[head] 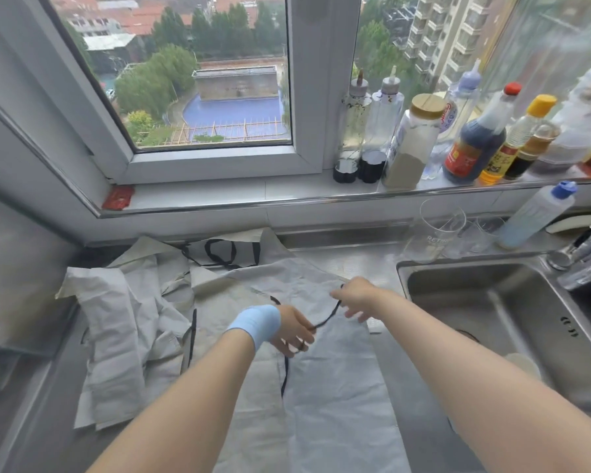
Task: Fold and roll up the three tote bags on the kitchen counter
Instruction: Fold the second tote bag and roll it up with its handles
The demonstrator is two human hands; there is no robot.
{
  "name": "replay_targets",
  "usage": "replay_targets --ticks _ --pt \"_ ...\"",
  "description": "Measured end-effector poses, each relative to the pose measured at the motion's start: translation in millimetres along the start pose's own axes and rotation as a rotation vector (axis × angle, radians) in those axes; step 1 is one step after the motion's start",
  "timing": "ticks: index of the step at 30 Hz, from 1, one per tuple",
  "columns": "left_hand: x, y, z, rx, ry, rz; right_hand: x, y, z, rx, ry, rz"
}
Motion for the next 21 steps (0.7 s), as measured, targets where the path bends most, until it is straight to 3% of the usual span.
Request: replay_targets --ticks 2,5,8,10,13,15,18,21 --pt "12 -10 3 0.026 0.037 0.132 -7 -10 -7 -0.007 -0.031 -0.244" --pt "15 -7 1 0.021 -0.035 0.101 -21 -13 -18 -0.102 -0.041 -0.299" --pt "17 13 -5 -0.220 -0.174 0.027 -40 -22 -25 -0.181 -0.070 -0.275" --pt "25 23 -6 -0.386 -0.175 0.239 -51 -36 -27 -0.215 -0.063 -0.245" --pt "48 7 9 -0.319 -0.069 0.677 -62 -76 -26 -0.198 -0.058 -0.250" --pt "62 -8 17 -0.261 -0.056 0.805 -60 -104 -23 -0.193 -0.019 -0.294" --pt "76 -25 16 -0.223 -0.134 0.817 -51 -137 -25 -0.225 0.087 -0.292" --pt "87 -42 11 -0.134 -0.183 0.685 -43 -154 -33 -0.209 0.191 -0.287"
Point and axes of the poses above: each hand's wrist, its own z-axis towards the middle knuckle, its own y-axis out of the back of the hand, x = y × z, the point moved 6 cm from there along z, towards the middle knuckle, and after that the axes turned 9 degrees about x, right-handed, at the moved point
